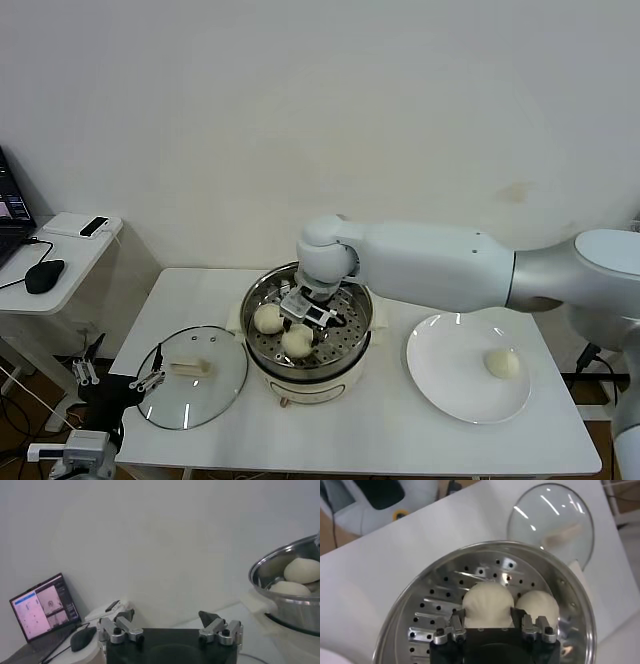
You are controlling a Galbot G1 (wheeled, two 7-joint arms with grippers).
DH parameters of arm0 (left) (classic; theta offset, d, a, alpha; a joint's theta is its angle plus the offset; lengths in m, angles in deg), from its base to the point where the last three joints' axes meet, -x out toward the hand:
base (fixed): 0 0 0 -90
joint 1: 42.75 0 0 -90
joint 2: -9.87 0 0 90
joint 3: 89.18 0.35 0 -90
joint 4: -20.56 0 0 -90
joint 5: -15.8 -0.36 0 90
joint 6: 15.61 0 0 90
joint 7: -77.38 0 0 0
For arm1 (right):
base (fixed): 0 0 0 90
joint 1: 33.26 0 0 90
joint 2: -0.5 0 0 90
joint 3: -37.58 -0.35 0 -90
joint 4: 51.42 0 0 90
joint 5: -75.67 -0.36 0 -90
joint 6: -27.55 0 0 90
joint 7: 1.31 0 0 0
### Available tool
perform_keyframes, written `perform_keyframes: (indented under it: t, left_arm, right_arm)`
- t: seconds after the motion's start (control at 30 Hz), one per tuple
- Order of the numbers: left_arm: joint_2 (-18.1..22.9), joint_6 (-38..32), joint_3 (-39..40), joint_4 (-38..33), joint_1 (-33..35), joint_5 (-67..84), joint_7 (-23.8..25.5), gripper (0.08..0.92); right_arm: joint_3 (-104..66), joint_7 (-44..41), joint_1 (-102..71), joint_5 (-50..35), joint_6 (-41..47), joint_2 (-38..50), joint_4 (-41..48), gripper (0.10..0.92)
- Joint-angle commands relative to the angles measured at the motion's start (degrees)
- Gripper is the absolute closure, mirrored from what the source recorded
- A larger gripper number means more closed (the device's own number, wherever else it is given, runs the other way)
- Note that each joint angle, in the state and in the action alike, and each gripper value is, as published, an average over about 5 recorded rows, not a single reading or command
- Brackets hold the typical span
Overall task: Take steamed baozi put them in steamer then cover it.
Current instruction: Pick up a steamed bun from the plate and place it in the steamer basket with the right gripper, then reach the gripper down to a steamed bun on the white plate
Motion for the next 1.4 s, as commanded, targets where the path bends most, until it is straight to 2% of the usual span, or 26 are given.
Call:
perform_keyframes:
  t: [0.03,0.2,0.3,0.53,0.73,0.9,1.07,1.23,1.4]
  left_arm:
    - [0.01,-0.03,0.08,-0.08,0.04,-0.02,-0.01,0.177]
    - [0.04,-0.01,0.22,-0.25,-0.02,-0.03,-0.02,0.177]
    - [-0.09,-0.01,0.2,-0.26,0.05,-0.03,-0.01,0.177]
    - [-0.33,-0.04,0.4,-0.04,-0.17,-0.02,0.01,0.177]
    - [-1.38,-0.05,0.61,0.35,-0.72,0.06,0.04,0.177]
    - [-2.39,-0.02,0.8,0.43,-0.91,0.16,0.06,0.177]
    - [-3.07,-0.04,1.52,0.43,-1.12,0.27,0.09,0.177]
    - [-3.52,-0.09,2.29,0.89,-1.6,0.46,0.1,0.177]
    - [-4.22,-0.09,2.62,1.57,-1.9,0.49,0.08,0.177]
  right_arm:
    - [0.91,-2.18,0.23,0.34,-2.82,-0.47,-0.79,0.44]
    - [0.37,-1.47,0.49,-1.06,-3.49,0.16,-1.08,0.434]
    - [-0.16,-2.86,0.94,-0.85,-3.69,0.61,-1.01,0.389]
    - [-3.67,-4.87,2.5,-1.83,-1.5,3.77,-0.69,0.22]
    - [-8.75,-4.45,3.78,-3.4,5.94,9.38,0.77,0.203]
    - [-11.02,-2.63,4.81,-3.1,12.31,17.87,0.34,0.202]
    - [-10.98,-1.83,3.72,-2.6,15.88,29.46,-4.15,0.203]
    - [-15.37,-1.7,-4.92,1.64,15.0,41.97,-8.23,0.203]
    - [-27.89,-1.56,-21.26,6.81,12.67,48.23,-8.58,0.203]
